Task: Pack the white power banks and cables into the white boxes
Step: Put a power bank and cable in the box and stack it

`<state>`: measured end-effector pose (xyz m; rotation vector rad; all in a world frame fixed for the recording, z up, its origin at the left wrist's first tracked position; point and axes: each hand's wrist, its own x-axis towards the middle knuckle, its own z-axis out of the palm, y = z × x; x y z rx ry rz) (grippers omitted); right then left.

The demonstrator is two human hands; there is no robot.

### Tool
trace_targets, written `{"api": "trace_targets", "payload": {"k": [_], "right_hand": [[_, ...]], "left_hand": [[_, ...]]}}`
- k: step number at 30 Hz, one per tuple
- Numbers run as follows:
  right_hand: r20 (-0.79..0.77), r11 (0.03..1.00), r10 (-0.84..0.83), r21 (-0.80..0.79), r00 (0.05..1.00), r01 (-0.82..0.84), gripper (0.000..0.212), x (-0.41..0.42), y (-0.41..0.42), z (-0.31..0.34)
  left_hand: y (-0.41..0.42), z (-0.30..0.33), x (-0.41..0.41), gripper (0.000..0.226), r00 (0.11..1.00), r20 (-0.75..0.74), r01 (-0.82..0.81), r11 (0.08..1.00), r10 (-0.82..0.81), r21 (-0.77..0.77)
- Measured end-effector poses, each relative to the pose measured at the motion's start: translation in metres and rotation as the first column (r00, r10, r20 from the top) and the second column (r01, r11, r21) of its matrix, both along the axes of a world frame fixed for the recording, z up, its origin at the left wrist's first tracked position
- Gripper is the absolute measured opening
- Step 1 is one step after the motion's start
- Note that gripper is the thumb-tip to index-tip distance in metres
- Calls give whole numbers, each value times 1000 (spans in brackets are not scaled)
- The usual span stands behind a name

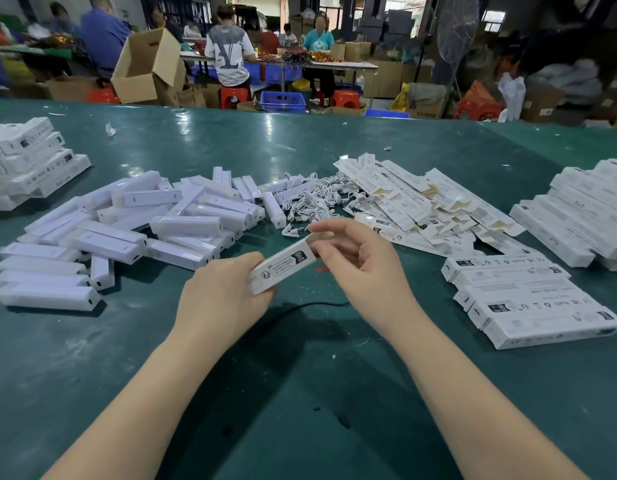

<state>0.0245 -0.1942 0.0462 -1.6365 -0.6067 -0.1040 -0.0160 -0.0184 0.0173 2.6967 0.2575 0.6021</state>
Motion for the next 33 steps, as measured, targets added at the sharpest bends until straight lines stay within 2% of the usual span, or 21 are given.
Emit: {"api": "trace_targets", "payload": {"k": [4, 6, 8, 10, 14, 20, 23, 27, 30, 33], "right_hand": [[176, 996, -31, -78, 984, 46, 55, -2, 0, 0], [265, 989, -57, -114, 963, 90, 50, -1, -1, -1], [293, 986, -110, -88, 950, 141, 35, 2, -2, -3], [260, 984, -157, -47, 953, 175, 30, 2, -1, -4], [112, 998, -68, 19, 991, 66, 43, -4, 9, -10], [36, 982, -18, 190, 999, 10, 37, -9, 16, -13], [38, 976, 9, 215, 999, -17, 39, -10, 13, -11], [5, 970, 18, 243, 1000, -19, 30, -9, 12, -10], [-12, 975, 40, 221, 999, -37, 32, -11, 13, -10], [85, 992, 105, 64, 991, -110, 45, -17, 16, -12]], "left_hand": [[1, 0, 1, 27, 1000, 21, -1, 998, 2, -60], [1, 1, 1, 28, 1000, 27, 8, 998, -7, -61], [1, 1, 0, 23, 999, 47, 7, 997, -3, -71], [2, 1, -1, 19, 996, 86, 8, 994, 2, -111], [1, 1, -1, 19, 995, 97, 25, 989, -11, -143], [-1, 2, -3, 17, 993, 114, 39, 980, -17, -197], [-2, 3, -4, 17, 994, 98, 70, 973, -50, -219], [-2, 4, -5, 18, 993, 101, 77, 973, -56, -217], [-4, 5, -4, 21, 995, 98, 39, 976, -18, -215], [-2, 5, -4, 21, 992, 123, 25, 968, 6, -249]]}}
